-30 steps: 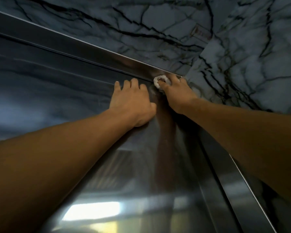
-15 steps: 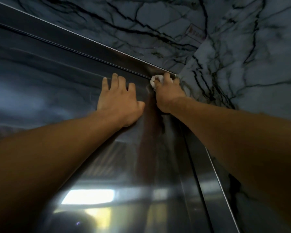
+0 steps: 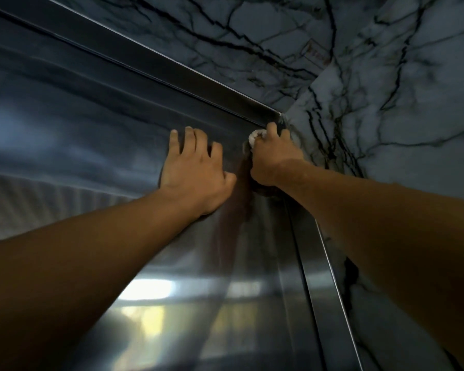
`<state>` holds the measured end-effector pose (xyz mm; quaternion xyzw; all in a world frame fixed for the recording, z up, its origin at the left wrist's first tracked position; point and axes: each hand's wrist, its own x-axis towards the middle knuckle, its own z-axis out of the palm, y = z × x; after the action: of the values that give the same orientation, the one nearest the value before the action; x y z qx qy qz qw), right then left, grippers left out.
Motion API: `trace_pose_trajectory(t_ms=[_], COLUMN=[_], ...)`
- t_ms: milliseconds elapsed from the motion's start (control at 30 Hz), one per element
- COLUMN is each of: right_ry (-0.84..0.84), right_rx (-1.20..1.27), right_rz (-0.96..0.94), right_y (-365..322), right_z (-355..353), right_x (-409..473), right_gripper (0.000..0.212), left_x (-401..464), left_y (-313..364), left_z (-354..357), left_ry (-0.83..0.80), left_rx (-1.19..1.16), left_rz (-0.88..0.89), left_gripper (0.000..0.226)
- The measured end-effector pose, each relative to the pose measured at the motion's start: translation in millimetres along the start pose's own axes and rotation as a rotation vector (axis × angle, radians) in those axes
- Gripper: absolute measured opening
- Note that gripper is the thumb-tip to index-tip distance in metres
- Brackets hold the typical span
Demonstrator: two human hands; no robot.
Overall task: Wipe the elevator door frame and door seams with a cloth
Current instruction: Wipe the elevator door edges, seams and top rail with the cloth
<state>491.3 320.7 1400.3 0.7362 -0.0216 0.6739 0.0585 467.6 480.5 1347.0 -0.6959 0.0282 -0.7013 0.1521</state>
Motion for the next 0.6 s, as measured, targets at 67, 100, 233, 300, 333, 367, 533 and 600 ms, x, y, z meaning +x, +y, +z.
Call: trace_pose_trajectory(t_ms=[67, 100, 233, 300, 333, 367, 533, 600], right_ry=[0.035, 0.051, 0.028, 0.006, -0.012, -0.023, -0.071, -0.097], right_rx=[-0.027, -0.03, -0.029, -0.032, -0.032, -0.029, -0.018, -0.017], right_rz=[-0.018, -0.028, -0.042, -0.046, -0.05, -0.051, -0.046, -0.042], right_y=[-1, -1, 0, 0, 0, 1, -2, -3], right_z=[-2, 0, -4, -5, -6, -4, -11, -11], right_x=[-11, -15, -34, -44, -50, -54, -83, -97], right_gripper=[0.054, 0.054, 0.054, 0.055, 0.055, 0.056, 0.057, 0.058], left_x=[-5, -7, -21, -30, -35, -40, -70, -80], left_y=[-1, -1, 3, 5, 7, 10, 14, 14], left_z=[1, 1, -1, -3, -4, -4, -10, -10], left_ry=[0.01, 0.019, 0.011, -0.01, -0.013, -0.016, -0.053, -0.069], left_rx=[0.002, 0.008, -0.001, -0.007, -0.007, -0.005, -0.025, -0.016], left_rz=[0.004, 0.008, 0.005, 0.001, 0.0, 0.002, 0.051, 0.07], left_gripper=[0.07, 0.072, 0.077, 0.077, 0.077, 0.078, 0.079, 0.079])
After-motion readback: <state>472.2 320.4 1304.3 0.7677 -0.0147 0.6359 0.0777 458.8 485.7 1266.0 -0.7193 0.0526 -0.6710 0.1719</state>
